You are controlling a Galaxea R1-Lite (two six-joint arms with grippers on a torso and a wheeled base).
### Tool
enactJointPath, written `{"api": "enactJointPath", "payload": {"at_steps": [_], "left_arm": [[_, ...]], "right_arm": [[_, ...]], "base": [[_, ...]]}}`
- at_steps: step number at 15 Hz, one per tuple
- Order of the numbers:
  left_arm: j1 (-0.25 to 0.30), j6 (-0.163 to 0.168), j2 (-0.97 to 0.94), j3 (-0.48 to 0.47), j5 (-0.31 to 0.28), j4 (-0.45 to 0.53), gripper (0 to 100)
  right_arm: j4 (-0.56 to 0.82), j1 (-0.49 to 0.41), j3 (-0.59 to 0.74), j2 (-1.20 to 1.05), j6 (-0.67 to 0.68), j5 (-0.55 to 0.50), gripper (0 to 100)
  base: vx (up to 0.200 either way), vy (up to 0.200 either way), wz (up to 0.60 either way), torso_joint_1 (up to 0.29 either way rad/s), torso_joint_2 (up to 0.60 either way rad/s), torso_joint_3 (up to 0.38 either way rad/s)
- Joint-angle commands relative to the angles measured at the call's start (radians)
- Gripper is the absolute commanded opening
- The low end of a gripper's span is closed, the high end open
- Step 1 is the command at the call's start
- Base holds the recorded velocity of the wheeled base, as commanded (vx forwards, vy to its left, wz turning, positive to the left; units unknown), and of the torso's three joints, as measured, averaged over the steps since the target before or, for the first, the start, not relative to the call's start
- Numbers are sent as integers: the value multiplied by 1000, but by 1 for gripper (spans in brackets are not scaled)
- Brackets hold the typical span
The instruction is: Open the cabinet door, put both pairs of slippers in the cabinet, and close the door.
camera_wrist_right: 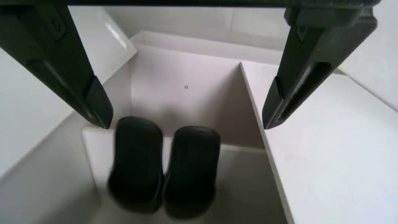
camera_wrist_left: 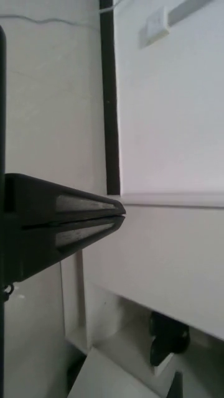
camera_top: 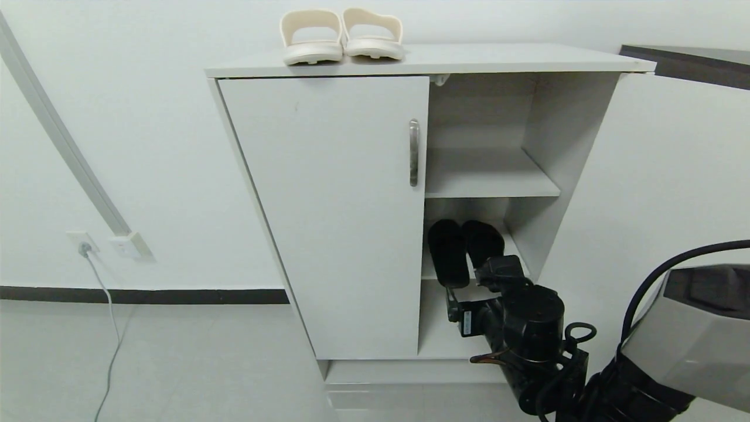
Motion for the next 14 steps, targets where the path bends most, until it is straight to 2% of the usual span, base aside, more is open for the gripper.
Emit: {"api": "enactJointPath", "payload": {"at_steps": [1,10,14], "left_arm": [[0,0,0,0,0,0,0],[0,-2,0,0,0,0,0],[0,-2,0,0,1,0,0]], "right_arm": [[0,0,0,7,0,1,100],[-48,-1,17,7,-5,1,100],[-49,-4,17,-20,-9,12,100]], "base": [[0,200,0,-2,-2,-2],[0,200,0,3,1,1],[0,0,0,0,0,0]]}}
